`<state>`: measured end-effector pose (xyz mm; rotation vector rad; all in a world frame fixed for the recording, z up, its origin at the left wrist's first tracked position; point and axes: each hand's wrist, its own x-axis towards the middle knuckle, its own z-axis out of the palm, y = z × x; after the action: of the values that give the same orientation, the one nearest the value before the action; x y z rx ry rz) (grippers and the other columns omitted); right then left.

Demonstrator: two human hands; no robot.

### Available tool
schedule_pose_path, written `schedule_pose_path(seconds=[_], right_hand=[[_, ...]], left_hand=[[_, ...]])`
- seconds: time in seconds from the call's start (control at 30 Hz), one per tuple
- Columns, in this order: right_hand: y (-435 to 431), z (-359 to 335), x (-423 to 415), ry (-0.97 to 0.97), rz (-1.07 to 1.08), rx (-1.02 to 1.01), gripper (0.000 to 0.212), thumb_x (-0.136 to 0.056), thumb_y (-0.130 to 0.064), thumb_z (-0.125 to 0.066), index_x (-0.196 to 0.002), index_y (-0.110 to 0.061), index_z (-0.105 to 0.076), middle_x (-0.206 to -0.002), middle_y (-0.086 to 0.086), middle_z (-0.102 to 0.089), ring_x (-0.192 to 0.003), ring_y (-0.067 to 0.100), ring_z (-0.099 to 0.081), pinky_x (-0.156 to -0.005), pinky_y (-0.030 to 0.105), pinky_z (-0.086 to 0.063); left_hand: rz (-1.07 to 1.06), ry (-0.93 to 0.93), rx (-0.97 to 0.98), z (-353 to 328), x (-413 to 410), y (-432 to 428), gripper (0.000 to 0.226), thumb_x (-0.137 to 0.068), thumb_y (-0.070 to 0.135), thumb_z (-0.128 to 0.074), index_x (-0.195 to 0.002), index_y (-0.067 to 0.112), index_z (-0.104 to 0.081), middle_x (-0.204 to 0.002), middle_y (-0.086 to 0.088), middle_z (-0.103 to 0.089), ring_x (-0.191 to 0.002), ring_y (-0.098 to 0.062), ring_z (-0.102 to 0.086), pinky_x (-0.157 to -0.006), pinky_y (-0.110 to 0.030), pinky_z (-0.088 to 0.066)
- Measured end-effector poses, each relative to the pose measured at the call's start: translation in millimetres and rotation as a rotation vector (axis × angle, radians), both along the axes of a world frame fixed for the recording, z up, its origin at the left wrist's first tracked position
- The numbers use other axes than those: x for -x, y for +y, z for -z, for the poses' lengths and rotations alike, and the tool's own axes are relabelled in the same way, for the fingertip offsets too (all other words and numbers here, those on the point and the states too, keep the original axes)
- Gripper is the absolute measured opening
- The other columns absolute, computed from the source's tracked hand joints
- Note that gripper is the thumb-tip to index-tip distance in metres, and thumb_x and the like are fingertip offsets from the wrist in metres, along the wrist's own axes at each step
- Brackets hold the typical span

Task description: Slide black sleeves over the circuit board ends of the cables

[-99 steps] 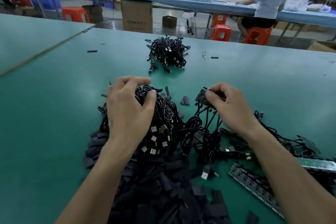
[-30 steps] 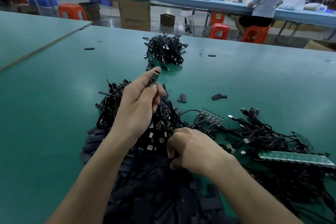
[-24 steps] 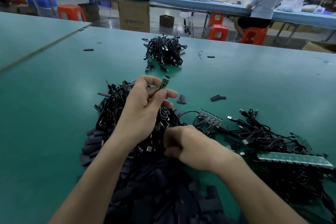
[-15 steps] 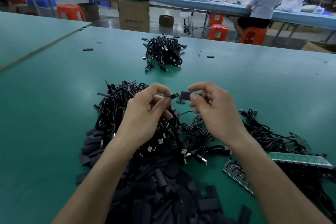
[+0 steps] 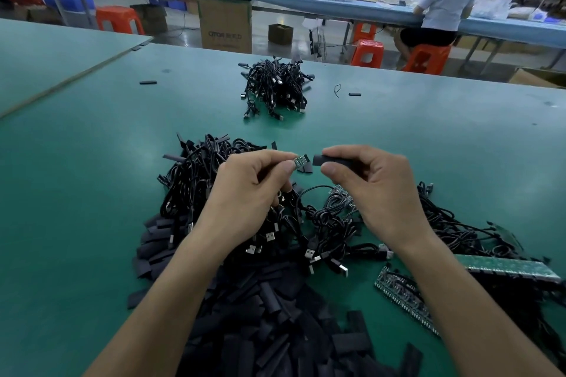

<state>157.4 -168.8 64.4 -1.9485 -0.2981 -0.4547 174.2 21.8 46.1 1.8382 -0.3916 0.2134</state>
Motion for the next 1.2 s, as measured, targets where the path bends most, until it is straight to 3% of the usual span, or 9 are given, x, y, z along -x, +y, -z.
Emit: schedule_pose_path(seconds=[0.3,0.63,0.73,0.8,0.97,1.1,1.2], right_hand=[[3,1,1,-0.079,0.023,0.019,0.021,-0.083,-0.022,-0.077,-0.091,-0.04,-0.071,-0.078,-0.019,-0.073,-0.071,0.005,-0.069,-0.069,0.015,-0.053],[4,3,1,-0.024,0.04,0.017,0.024,-0.078,-0.027,-0.081,-0.101,-0.027,-0.077,-0.085,-0.015,-0.076,-0.079,0.004,-0.072,-0.078,0.022,-0.058],[4,2,2,-0.014,0.032,0.014,0.031,-0.073,-0.039,-0.077,-0.101,-0.027,-0.077,-0.083,-0.015,-0.076,-0.077,0.004,-0.071,-0.076,0.022,-0.058],[2,1,1,0.01,0.0,0.023,0.03,-0.073,-0.037,-0.077,-0.101,-0.027,-0.078,-0.085,-0.012,-0.077,-0.078,0.006,-0.072,-0.078,0.025,-0.058],[-7,-7,-4,0.101,-0.2,0.027,0.023,-0.076,-0.02,-0.08,-0.098,-0.027,-0.077,-0.089,-0.01,-0.078,-0.082,0.004,-0.073,-0.074,0.015,-0.053],[-4,-11,-4,0.163,-0.311,0.053,0.026,-0.072,-0.027,-0.077,-0.098,-0.023,-0.078,-0.087,-0.009,-0.078,-0.082,0.004,-0.073,-0.075,0.015,-0.053],[-2,-8,-3,0.162,-0.316,0.028,0.02,-0.076,-0.022,-0.078,-0.096,-0.022,-0.078,-0.082,-0.007,-0.077,-0.075,0.004,-0.072,-0.071,0.016,-0.053]], left_hand=[[0.025,0.026,0.029,-2,1,-1,0.014,-0.099,0.021,-0.061,-0.103,0.027,-0.073,-0.063,0.012,-0.066,-0.05,-0.001,-0.053,-0.053,-0.013,-0.044],[0.064,0.021,0.02,-2,0,0,0.022,-0.1,0.02,-0.06,-0.094,0.039,-0.069,-0.061,0.014,-0.064,-0.05,0.0,-0.051,-0.054,-0.018,-0.047],[0.088,0.032,0.007,-3,0,1,0.021,-0.1,0.02,-0.059,-0.096,0.037,-0.07,-0.062,0.012,-0.064,-0.051,-0.002,-0.05,-0.056,-0.027,-0.048],[0.114,0.053,0.004,-4,0,3,0.019,-0.1,0.019,-0.06,-0.099,0.035,-0.071,-0.063,0.01,-0.065,-0.052,-0.005,-0.05,-0.057,-0.031,-0.048],[0.212,0.107,0.021,-6,0,9,0.015,-0.099,0.018,-0.062,-0.102,0.029,-0.071,-0.069,0.007,-0.07,-0.057,-0.006,-0.052,-0.058,-0.019,-0.047],[0.275,0.163,0.037,-6,0,9,0.011,-0.097,0.018,-0.065,-0.106,0.02,-0.06,-0.072,-0.001,-0.073,-0.055,-0.007,-0.053,-0.055,-0.015,-0.046],[0.257,0.183,0.065,-5,0,7,0.013,-0.096,0.017,-0.066,-0.104,0.017,-0.056,-0.073,-0.004,-0.074,-0.053,-0.008,-0.054,-0.054,-0.016,-0.045]])
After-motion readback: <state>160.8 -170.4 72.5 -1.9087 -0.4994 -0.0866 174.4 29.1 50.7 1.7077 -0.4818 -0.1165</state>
